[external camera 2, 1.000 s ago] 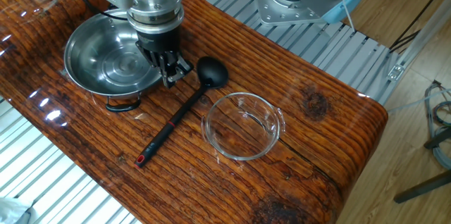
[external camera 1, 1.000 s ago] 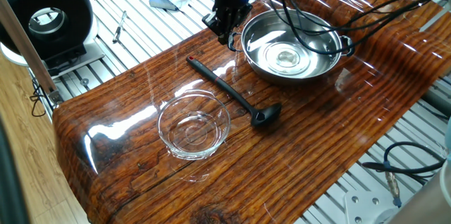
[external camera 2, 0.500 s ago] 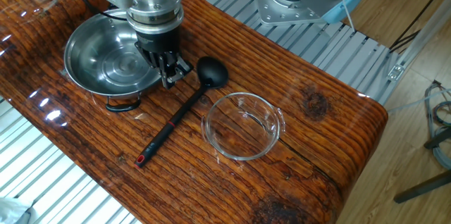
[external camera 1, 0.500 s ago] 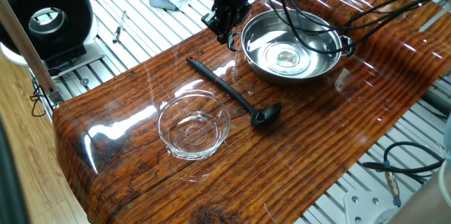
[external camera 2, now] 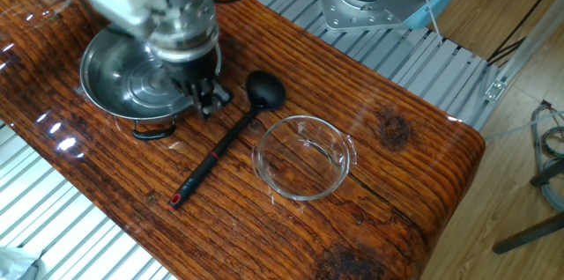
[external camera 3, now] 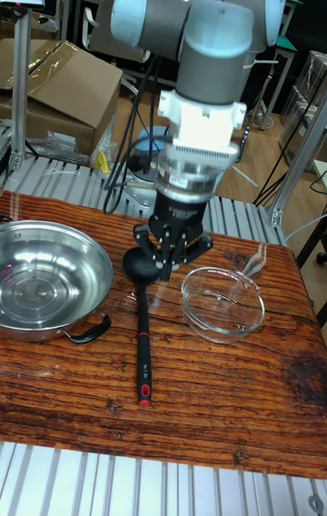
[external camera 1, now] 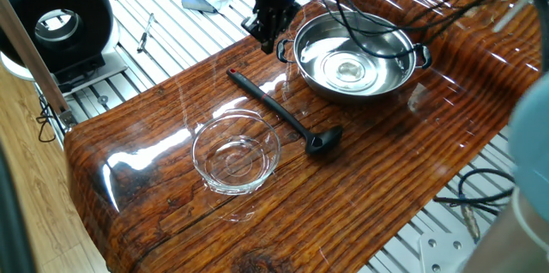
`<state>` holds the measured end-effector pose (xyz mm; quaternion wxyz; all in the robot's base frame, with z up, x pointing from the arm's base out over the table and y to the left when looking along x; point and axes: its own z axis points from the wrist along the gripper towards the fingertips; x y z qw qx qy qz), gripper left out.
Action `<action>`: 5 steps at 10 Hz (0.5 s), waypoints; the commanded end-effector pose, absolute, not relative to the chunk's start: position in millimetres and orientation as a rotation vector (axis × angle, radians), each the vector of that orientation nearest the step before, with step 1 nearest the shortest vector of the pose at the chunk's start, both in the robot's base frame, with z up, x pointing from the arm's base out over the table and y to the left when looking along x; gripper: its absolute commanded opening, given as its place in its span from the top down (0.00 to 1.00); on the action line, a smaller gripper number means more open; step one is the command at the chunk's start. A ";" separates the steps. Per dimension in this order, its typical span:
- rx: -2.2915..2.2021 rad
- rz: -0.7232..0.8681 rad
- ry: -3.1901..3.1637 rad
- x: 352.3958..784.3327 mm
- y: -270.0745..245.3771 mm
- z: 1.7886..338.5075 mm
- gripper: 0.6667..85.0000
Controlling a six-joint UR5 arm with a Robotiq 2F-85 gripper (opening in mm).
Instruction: Scoop water with a large spoon from one bowl to another
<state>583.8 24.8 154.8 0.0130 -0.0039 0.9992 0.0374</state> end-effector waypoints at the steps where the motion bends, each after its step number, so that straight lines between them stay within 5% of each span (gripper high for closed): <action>1: 0.037 0.158 3.142 604.3 35.6 136.5 1.00; 5: 0.023 0.064 3.111 628.8 24.1 96.5 0.97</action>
